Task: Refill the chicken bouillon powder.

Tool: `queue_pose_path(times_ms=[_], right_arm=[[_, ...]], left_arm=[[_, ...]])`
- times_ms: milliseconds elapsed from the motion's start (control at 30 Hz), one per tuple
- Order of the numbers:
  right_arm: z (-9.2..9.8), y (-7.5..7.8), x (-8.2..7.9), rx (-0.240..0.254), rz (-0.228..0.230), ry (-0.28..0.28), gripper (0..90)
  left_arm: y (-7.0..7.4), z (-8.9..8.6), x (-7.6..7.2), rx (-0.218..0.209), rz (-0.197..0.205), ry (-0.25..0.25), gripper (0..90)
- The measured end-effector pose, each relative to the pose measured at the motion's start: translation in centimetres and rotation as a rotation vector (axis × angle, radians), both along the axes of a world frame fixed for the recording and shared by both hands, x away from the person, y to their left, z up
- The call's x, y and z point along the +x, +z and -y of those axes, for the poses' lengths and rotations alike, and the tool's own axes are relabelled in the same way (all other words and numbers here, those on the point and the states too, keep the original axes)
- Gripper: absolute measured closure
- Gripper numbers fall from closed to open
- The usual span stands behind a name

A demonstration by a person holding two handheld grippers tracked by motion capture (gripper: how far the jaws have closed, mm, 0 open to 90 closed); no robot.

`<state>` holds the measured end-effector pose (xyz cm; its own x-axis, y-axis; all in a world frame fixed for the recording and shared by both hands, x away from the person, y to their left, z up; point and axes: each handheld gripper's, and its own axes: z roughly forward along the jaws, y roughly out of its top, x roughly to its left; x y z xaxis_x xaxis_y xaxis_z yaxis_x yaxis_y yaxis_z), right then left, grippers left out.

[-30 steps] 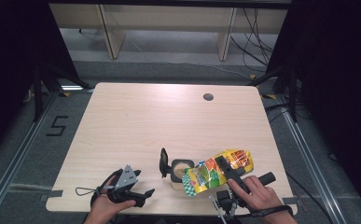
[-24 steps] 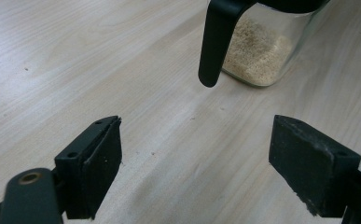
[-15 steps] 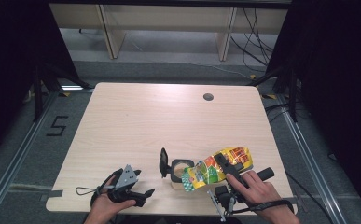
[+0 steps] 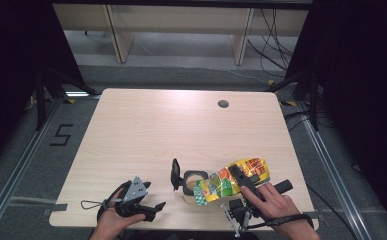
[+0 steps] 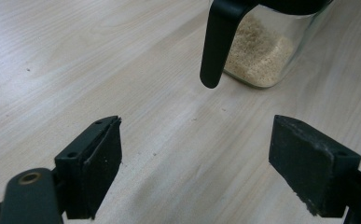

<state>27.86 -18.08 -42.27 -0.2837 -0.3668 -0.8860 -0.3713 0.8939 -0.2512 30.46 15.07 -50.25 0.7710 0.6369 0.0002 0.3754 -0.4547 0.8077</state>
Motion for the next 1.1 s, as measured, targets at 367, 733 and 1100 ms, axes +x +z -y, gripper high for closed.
queue_pose_path(times_ms=[367,733,1100], right_arm=[[0.36,0.07,-0.08,-0.015,0.004,0.004,43.6],[0.49,-0.10,-0.03,0.009,0.009,0.010,43.6],[0.95,0.10,-0.25,0.038,0.006,-0.022,43.6]], left_arm=[[-0.09,0.05,-0.05,-0.006,-0.010,0.007,16.8],[0.00,0.04,-0.11,-0.013,-0.014,0.013,16.8],[0.01,0.00,-0.13,-0.008,-0.007,0.012,16.8]])
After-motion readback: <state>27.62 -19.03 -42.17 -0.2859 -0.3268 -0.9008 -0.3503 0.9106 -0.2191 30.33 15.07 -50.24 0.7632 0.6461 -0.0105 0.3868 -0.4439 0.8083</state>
